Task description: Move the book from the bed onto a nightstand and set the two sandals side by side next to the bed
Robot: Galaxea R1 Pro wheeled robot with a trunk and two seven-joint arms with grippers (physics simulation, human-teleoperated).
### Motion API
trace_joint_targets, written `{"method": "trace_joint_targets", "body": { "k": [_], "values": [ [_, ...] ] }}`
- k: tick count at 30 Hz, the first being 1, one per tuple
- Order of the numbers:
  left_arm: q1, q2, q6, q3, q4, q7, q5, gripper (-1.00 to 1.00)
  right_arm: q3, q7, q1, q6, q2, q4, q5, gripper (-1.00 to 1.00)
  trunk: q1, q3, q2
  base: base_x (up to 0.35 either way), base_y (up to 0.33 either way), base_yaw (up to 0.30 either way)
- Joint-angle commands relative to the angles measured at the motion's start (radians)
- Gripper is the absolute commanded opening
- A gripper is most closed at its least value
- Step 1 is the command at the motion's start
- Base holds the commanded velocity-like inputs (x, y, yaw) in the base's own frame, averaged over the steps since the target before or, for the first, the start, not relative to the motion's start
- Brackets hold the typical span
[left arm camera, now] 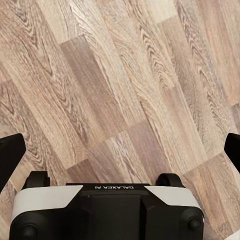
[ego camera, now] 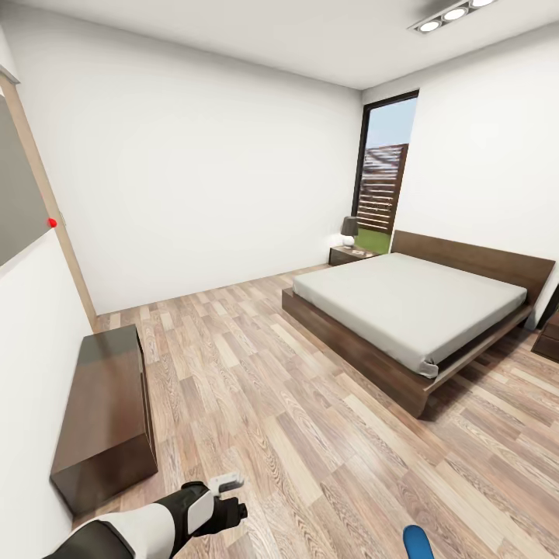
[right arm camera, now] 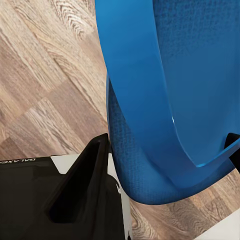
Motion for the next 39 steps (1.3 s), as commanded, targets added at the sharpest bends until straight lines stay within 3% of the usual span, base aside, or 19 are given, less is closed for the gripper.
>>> {"method": "trace_joint_targets", "body": {
  "k": [1,16,39],
  "values": [
    [-0.001,0.0,0.002,-0.008,0.002,0.001,0.011,1.0,0.008,0.007,-0.001,0.003,0.0,0.001,-0.011,-1.0,0.0,-0.001,-0.001,0.0,0.0,0.0],
    [-0.001,-0.002,0.002,-0.008,0.002,0.001,0.011,1.0,0.008,0.009,0.001,0.003,0.006,0.001,-0.011,-1.0,0.0,-0.001,-0.001,0.0,0.0,-0.013],
    [-0.001,-0.005,0.001,-0.008,0.001,-0.002,0.012,1.0,0.008,0.038,0.015,-0.048,0.006,0.007,-0.012,-1.0,0.0,-0.014,-0.001,0.0,0.0,-0.232]
  ]
}}
